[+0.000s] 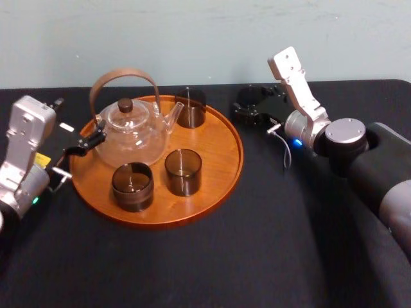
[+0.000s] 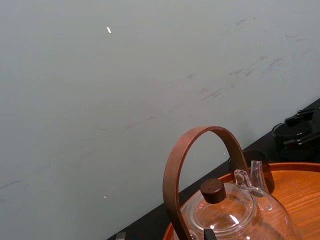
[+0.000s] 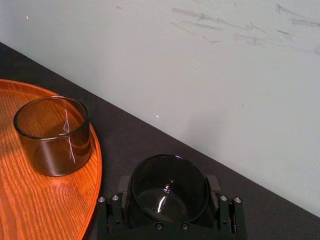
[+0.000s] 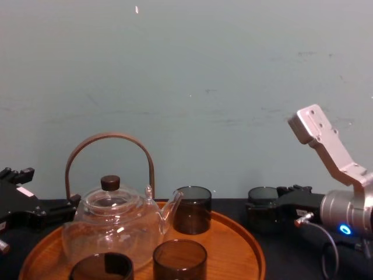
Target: Pick up the glass from the table and place it on the tray.
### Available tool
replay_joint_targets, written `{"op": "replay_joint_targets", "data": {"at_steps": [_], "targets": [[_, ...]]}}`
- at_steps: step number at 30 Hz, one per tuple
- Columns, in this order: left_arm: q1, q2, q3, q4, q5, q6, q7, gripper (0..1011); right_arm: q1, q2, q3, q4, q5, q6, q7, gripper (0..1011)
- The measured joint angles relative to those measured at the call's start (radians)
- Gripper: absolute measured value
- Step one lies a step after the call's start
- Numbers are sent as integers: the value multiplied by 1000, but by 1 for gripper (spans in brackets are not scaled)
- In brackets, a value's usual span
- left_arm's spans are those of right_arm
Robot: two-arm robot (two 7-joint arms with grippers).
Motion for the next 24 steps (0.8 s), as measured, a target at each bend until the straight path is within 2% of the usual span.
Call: {"op": "replay_joint_targets", "data": {"at_steps": [4, 11, 19, 24], "targets": [[0, 0, 0, 0, 0, 0, 0, 1010, -10, 5, 12, -12, 6, 2, 12, 934], [0, 0, 0, 0, 0, 0, 0, 1010, -49, 20, 23, -86, 8, 39, 24, 934], [0, 0, 0, 0, 0, 0, 0, 1010, -133, 52, 16, -264, 7, 130, 31, 934], [0, 0, 0, 0, 0, 0, 0, 1010, -177, 68, 11, -355, 7, 166, 32, 933]]}}
